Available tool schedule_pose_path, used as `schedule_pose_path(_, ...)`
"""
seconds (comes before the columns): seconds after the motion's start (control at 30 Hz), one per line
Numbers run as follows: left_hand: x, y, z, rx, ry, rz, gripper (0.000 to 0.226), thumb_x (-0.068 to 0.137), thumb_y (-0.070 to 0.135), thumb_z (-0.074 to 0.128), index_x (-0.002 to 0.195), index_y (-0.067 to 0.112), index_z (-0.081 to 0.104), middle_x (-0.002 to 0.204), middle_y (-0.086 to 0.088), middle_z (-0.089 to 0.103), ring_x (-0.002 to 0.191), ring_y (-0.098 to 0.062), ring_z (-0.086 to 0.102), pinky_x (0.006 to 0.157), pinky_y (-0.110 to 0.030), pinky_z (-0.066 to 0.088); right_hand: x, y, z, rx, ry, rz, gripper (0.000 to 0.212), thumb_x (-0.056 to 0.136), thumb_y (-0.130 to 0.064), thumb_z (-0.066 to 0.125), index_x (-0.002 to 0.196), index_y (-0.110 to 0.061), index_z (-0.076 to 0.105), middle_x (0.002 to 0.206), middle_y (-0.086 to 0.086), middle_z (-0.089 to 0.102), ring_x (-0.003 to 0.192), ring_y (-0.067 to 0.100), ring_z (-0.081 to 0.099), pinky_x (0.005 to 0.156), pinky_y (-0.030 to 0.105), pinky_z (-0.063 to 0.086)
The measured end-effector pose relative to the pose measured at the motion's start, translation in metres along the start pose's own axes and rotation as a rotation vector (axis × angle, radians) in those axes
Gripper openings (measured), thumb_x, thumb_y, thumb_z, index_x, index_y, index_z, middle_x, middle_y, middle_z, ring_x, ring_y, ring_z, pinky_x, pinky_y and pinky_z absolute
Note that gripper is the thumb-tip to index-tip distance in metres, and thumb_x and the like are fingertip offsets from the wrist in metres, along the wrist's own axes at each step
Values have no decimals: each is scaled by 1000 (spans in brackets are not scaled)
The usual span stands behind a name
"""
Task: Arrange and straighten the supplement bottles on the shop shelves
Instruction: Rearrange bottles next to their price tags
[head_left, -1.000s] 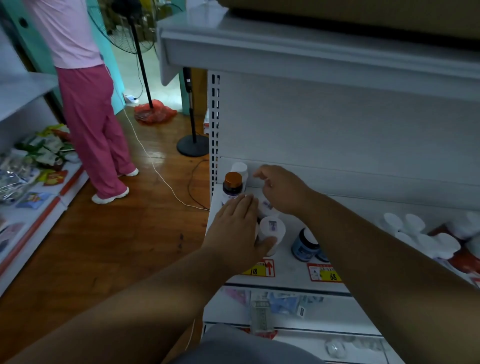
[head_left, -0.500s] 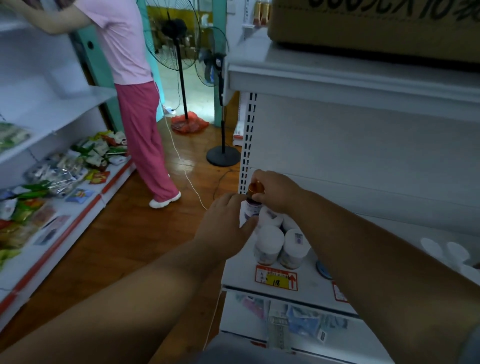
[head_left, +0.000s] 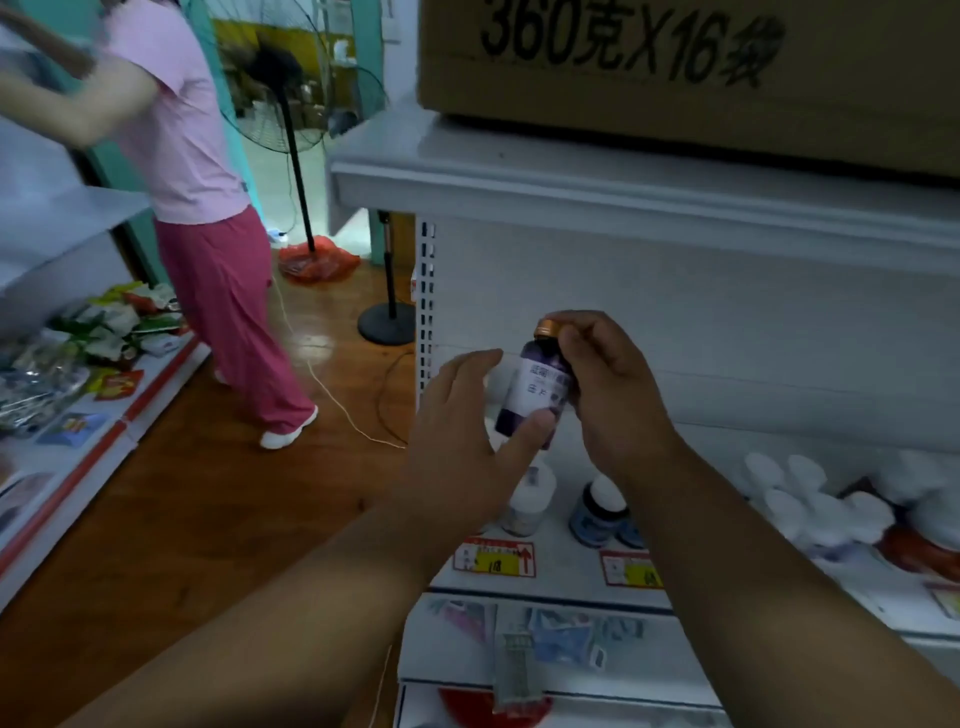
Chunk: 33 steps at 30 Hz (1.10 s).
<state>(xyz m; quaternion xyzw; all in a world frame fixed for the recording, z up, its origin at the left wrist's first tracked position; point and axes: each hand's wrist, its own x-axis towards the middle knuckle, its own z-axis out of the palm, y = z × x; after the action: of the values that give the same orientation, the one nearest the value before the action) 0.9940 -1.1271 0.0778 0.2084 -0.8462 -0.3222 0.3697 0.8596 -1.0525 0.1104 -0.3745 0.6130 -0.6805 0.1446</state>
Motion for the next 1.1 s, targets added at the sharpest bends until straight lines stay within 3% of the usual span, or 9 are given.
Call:
schedule_pose_path(0.07, -9, 23, 21, -166, -101, -51, 75, 83, 69, 47, 143, 26, 35, 137, 12, 40, 122, 3, 35, 97, -8, 27, -18, -14, -25, -9, 51, -24, 16, 91, -28, 54, 92, -28, 70, 97, -7, 71, 91, 12, 67, 79, 26, 54)
schedule_pose_path(0.17, -21, 58, 61, -333, -229, -96, 79, 79, 69, 49, 144, 29, 32, 140, 12, 39, 124, -1, 38, 107, -29, 36, -47, -28, -78, -58, 124, -21, 15, 96, -20, 56, 99, -20, 70, 97, -9, 72, 90, 8, 68, 73, 17, 52)
schedule_pose_path(0.23, -27, 85, 94, -352, -301, -58, 76, 82, 68, 50, 144, 28, 34, 139, 12, 41, 123, -2, 41, 107, -33, 37, -68, -33, -123, -86, 206, -10, 13, 94, -16, 59, 101, -15, 70, 95, -4, 73, 88, 10, 68, 71, 17, 53)
schedule_pose_path(0.37, -49, 160, 175, -380, -412, 12, 79, 70, 70, 48, 138, 31, 42, 131, 12, 47, 119, -4, 47, 101, -29, 40, -124, -42, -229, -140, 403, 25, 8, 90, -13, 65, 96, -15, 70, 88, 7, 72, 83, 15, 67, 74, 27, 57)
schedule_pose_path(0.5, -89, 251, 265, -461, -525, 124, 65, 76, 63, 50, 130, 27, 49, 125, 8, 54, 114, -3, 52, 98, -29, 43, -191, -58, -346, -234, 569, 47, 10, 88, -14, 67, 92, -22, 71, 85, -2, 72, 80, 12, 66, 73, 25, 56)
schedule_pose_path(0.6, -113, 314, 330, -506, -591, 178, 65, 76, 64, 50, 131, 30, 49, 125, 12, 53, 114, -1, 52, 98, -28, 44, -233, -72, -427, -317, 658, 76, 10, 88, -17, 68, 97, -19, 71, 90, 1, 72, 83, 12, 68, 72, 21, 55)
schedule_pose_path(0.8, -139, 401, 432, -537, -722, 262, 70, 78, 66, 49, 135, 25, 48, 131, 9, 52, 120, -5, 49, 102, -36, 43, -281, -81, -559, -455, 791, 109, 10, 88, -25, 67, 97, -26, 71, 90, -9, 71, 82, 4, 67, 66, 16, 53)
schedule_pose_path(0.97, -123, 447, 522, -576, -792, 293, 60, 76, 66, 49, 129, 38, 46, 126, 20, 49, 118, 6, 45, 98, -24, 41, -275, -66, -654, -486, 885, 85, 9, 87, -29, 67, 95, -31, 70, 88, -16, 71, 79, 1, 66, 63, 13, 50)
schedule_pose_path(1.1, -104, 489, 600, -582, -873, 344, 72, 75, 66, 48, 135, 27, 46, 133, 8, 51, 121, -5, 48, 103, -36, 42, -267, -61, -730, -510, 989, 126, 10, 87, -29, 67, 96, -29, 71, 92, -6, 71, 85, 12, 67, 70, 31, 59)
